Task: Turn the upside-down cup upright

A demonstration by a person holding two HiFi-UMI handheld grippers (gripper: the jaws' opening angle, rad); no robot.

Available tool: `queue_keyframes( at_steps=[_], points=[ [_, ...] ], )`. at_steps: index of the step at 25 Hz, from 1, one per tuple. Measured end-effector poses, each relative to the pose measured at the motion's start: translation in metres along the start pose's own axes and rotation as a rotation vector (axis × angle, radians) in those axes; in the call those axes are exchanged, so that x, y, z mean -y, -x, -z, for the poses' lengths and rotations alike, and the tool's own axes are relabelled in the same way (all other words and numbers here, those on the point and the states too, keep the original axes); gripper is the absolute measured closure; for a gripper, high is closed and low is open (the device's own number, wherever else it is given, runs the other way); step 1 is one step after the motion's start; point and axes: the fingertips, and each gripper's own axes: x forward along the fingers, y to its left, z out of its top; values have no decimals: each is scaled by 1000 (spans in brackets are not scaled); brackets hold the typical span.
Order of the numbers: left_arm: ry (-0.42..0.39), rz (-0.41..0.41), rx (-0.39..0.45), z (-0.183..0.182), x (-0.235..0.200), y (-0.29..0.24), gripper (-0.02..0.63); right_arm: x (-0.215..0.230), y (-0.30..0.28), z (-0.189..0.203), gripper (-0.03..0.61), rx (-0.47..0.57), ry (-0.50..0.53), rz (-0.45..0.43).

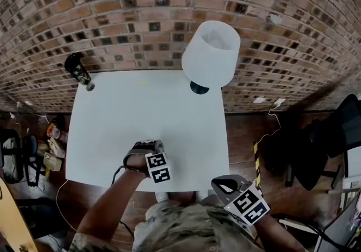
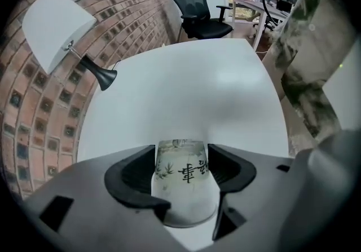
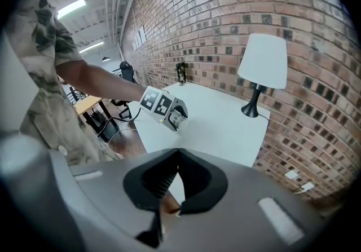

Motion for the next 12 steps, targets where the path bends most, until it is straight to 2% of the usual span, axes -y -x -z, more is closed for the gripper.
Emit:
queue_keyframes(
  at_steps=[3,6,8,12],
  points=[
    [19,6,17,-1,0,0,320,1,1,5,575,-1,-6,2],
    [86,-20,71,-3,-7,4,322,1,1,5,575,-1,-4,3],
    [169,-37,143,-8,-13,10,324,1,1,6,575,-2,-2,0],
    [412,-38,358,-24,-23,26,324,-1,1,8,575,-11,0,-7]
  ],
)
